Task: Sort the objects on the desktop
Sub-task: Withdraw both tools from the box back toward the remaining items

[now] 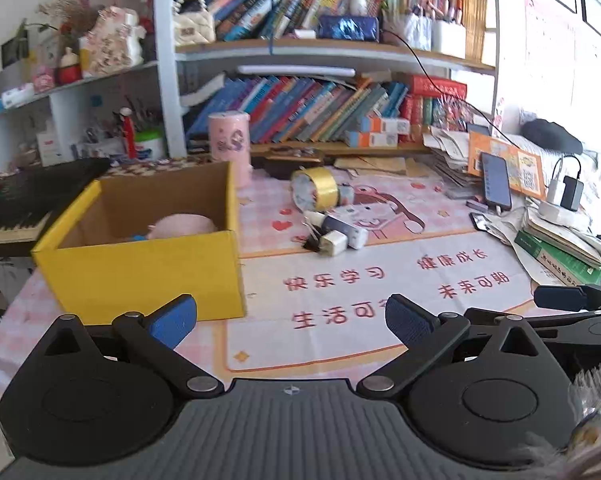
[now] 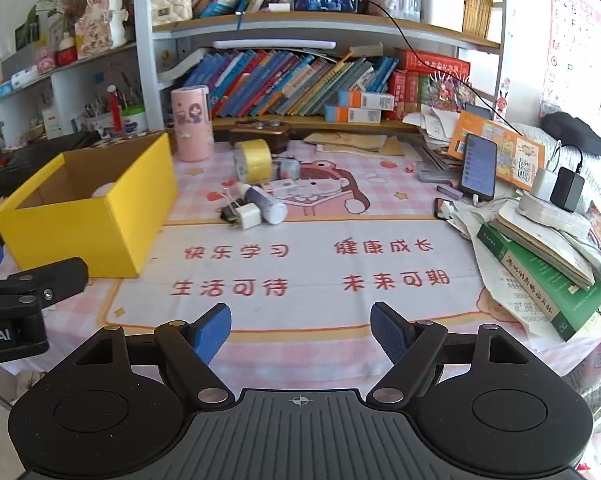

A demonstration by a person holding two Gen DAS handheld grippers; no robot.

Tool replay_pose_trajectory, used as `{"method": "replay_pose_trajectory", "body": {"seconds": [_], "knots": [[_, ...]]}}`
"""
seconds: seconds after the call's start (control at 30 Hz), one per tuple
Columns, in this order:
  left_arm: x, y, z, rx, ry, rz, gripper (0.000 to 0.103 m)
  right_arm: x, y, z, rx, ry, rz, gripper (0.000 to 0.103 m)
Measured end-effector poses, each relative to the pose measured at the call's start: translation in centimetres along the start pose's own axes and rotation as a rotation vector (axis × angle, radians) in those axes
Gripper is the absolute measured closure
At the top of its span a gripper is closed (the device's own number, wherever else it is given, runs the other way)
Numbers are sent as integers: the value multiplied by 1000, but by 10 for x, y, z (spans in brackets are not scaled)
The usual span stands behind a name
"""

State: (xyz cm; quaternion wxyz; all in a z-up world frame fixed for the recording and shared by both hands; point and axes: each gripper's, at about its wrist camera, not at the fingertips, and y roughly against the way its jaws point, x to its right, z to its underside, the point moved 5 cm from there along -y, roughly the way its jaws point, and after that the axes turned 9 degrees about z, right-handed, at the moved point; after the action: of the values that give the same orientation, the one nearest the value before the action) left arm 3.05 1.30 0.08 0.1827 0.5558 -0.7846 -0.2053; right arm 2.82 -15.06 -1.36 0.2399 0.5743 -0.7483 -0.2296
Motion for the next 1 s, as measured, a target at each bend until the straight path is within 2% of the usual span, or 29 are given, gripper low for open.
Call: {"method": "replay_pose_trajectory", "body": {"seconds": [0.33, 0.47, 0.57, 0.63, 0.77, 1.0], "knots": [[37, -70, -21, -64, 38, 5, 4, 39, -58, -26, -43, 41, -25, 24], [49, -96, -28, -86, 55, -8, 14, 50, -84, -40, -51, 67, -63, 25], [53, -116, -29, -118, 83, -35, 21, 55, -102, -49, -61, 93, -111, 27], [54, -129, -30, -130, 99, -73, 21, 56, -114, -55, -65, 112, -144, 32], [53, -148, -36, -120, 114, -123, 24, 59, -138, -66, -64, 135, -189, 32], [51, -196, -50, -120, 116, -176, 37, 57, -171, -87, -45, 165, -242, 32]]}}
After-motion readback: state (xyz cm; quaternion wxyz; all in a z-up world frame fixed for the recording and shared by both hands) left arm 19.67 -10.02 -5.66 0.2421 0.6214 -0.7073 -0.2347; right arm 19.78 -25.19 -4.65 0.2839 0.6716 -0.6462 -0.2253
